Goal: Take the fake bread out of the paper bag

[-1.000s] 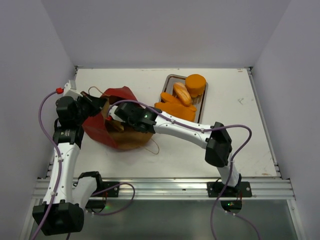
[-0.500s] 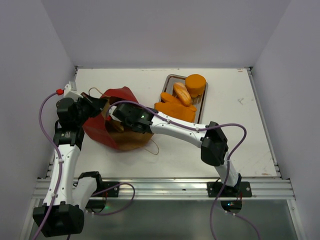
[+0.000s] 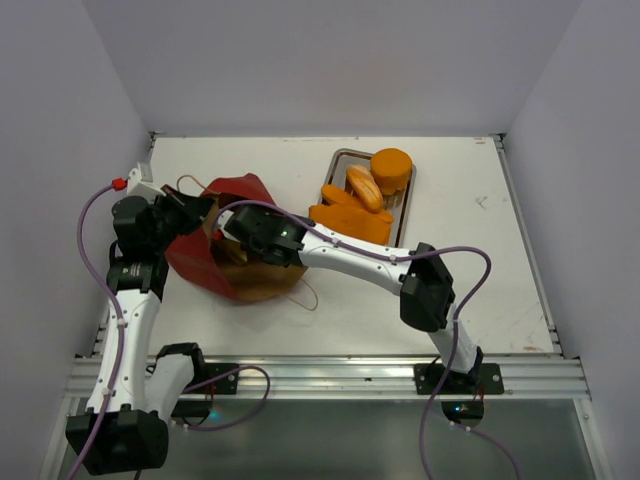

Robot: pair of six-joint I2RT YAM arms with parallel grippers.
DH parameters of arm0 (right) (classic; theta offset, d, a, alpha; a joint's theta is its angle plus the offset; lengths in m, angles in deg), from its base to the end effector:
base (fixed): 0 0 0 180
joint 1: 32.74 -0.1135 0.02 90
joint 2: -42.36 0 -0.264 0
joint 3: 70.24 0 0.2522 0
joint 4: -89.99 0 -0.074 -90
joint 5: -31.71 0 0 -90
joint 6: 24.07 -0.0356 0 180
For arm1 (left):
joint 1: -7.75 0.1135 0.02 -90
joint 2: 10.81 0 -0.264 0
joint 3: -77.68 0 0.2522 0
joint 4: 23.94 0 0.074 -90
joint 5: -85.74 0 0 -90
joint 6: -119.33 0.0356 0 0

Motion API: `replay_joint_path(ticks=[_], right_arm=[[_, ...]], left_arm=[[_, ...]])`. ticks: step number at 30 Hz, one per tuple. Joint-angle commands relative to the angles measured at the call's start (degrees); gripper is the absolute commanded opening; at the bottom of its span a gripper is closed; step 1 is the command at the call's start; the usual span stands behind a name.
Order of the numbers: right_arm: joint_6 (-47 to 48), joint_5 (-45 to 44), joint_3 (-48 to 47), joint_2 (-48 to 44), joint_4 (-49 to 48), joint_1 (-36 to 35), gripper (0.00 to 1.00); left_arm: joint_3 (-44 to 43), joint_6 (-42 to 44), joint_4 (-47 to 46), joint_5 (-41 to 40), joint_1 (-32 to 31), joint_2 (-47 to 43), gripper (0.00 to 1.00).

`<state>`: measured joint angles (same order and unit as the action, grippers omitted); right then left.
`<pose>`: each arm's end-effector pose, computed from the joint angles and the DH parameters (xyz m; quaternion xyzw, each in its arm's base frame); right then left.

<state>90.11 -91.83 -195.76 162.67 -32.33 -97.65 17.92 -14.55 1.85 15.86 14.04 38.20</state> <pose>0.2161 0.4151 0.2821 -0.5698 0.7112 -0.1489 0.3838 0.1985 0.0096 0.3319 -0.2350 0.7527 -0.3243 0.5225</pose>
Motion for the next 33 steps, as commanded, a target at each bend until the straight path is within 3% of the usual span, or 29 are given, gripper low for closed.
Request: replay_joint_path(ticks=[1, 25, 28, 33], right_arm=[[-1.3, -1.5, -3.1, 1.0, -0.4, 0.4, 0.48], [-0.8, -0.4, -7.3, 5.5, -0.3, 1.9, 0.46], [-0.8, -0.2, -7.7, 6.1, -0.2, 1.9, 0.40], [-0.6, 0.2, -6.6, 5.0, 0.1, 1.9, 0.17]], left_arm=[[0.0, -0.2, -1.8, -0.4, -0.3, -1.0, 0.00], [-0.1, -0.6, -1.8, 0.6, -0.3, -1.3, 0.00], [0.0, -0.5, -1.7, 0.6, -0.3, -1.4, 0.00], [0.1, 0.0, -1.5, 0.2, -0.3, -1.3, 0.00]])
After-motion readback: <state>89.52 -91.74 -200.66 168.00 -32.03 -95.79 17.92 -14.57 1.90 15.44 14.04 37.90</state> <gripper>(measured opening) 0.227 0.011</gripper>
